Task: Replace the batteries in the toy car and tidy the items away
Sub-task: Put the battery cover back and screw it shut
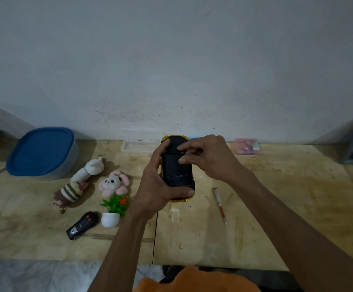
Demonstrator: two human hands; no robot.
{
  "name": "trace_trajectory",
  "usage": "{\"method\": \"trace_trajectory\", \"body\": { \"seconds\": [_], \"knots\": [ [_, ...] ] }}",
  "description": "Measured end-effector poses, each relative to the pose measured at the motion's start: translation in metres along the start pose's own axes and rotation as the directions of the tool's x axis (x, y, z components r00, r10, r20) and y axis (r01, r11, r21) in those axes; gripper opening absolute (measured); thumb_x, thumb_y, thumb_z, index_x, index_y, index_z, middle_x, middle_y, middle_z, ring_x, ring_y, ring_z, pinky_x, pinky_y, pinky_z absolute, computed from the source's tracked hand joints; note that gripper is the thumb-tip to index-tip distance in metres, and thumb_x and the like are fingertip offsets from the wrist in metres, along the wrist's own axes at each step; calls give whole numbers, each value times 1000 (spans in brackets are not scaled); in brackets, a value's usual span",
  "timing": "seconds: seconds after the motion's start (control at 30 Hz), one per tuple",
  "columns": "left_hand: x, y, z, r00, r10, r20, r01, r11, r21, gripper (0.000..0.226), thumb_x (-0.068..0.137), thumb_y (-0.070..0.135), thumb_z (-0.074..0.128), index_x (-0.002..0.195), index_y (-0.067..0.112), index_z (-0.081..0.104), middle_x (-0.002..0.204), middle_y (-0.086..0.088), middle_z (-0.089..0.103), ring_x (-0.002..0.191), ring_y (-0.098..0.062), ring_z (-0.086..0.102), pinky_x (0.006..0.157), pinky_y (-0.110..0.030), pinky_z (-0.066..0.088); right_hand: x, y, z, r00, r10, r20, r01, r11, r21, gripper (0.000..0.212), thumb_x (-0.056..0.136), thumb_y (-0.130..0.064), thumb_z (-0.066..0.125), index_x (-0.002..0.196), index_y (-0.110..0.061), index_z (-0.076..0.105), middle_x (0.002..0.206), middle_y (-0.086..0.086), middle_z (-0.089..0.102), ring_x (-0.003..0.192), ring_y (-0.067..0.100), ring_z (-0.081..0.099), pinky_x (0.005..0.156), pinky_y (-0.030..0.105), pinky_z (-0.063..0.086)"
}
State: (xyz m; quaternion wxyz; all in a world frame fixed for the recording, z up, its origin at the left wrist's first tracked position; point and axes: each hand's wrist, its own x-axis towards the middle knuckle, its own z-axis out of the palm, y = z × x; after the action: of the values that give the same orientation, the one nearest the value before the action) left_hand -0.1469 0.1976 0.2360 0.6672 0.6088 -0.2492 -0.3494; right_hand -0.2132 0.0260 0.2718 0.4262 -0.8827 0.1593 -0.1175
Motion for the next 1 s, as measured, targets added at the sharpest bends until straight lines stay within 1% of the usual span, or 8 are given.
{"method": "trace_trajectory", "body": {
  "seconds": [0.13, 0.23, 0.5, 0.63, 0.77, 0.9, 0.93, 1.0],
  "knots": [
    [1, 6, -1, 999, 33, 4, -33, 999, 27, 120, 55, -20, 88, 150, 34, 37, 133, 29, 55, 119, -18, 65, 80, -45, 62, -4, -1, 7, 992, 58, -113, -47, 994, 100, 27, 74, -23, 86, 98, -14, 78, 79, -4, 74, 70, -2, 67, 70, 14, 54],
    [2, 7, -1, 999, 44, 3, -44, 999, 22, 120, 56, -22, 86, 150, 32, 36, 132, 29, 55, 114, -19, 67, 78, -39, 62, -5, -3, 11, 985, 58, -161, -51, 997, 49, 21, 77, -23, 84, 95, -14, 79, 80, -11, 66, 70, -4, 61, 68, 7, 47],
    [3, 6, -1, 999, 34, 11, -34, 999, -4, 119, 57, -25, 84, 150, 33, 36, 125, 33, 58, 108, -16, 70, 78, -39, 61, -3, -2, 14, 988, 87, -130, -87, 996, 7, 24, 77, -24, 84, 99, -14, 77, 79, -10, 64, 69, -4, 58, 64, 4, 44],
    [3, 6, -2, 999, 34, 7, -34, 999, -10, 118, 57, -24, 85, 149, 35, 38, 130, 27, 59, 112, -23, 69, 83, -48, 61, -5, -5, 15, 993, 39, -112, -43, 998, -34, 33, 80, -26, 81, 111, -17, 75, 89, -4, 61, 74, 1, 54, 69, 8, 40],
    [3, 4, -4, 999, 44, -11, -45, 999, -28, 118, 56, -21, 87, 148, 35, 41, 141, 14, 54, 117, -29, 66, 85, -53, 60, -5, -6, 19, 994, 7, -108, -13, 998, -53, 33, 80, -28, 81, 110, -16, 76, 96, 3, 64, 83, 11, 56, 77, 25, 48],
    [2, 1, -4, 999, 27, -30, -29, 997, -75, 118, 54, -21, 86, 148, 35, 42, 145, 7, 49, 115, -26, 68, 83, -50, 60, -7, 5, 26, 987, 69, -147, -60, 996, 61, 32, 75, -31, 84, 105, -23, 77, 103, -1, 56, 86, 7, 57, 71, 6, 43],
    [2, 0, -4, 999, 24, -31, -26, 997, -78, 117, 54, -21, 87, 147, 36, 43, 145, 6, 49, 114, -25, 68, 83, -49, 61, -8, 6, 27, 985, 104, -139, -88, 989, 118, 32, 75, -30, 84, 106, -24, 76, 106, -1, 57, 87, 7, 61, 73, 6, 47],
    [2, -3, -6, 999, 20, -33, -23, 997, -76, 113, 55, -16, 88, 145, 38, 44, 144, 5, 50, 116, -24, 67, 84, -48, 60, -12, 7, 32, 979, 181, -95, -149, 950, 274, 34, 75, -26, 86, 108, -24, 76, 114, 1, 61, 83, 12, 70, 75, 21, 59]
  ]
}}
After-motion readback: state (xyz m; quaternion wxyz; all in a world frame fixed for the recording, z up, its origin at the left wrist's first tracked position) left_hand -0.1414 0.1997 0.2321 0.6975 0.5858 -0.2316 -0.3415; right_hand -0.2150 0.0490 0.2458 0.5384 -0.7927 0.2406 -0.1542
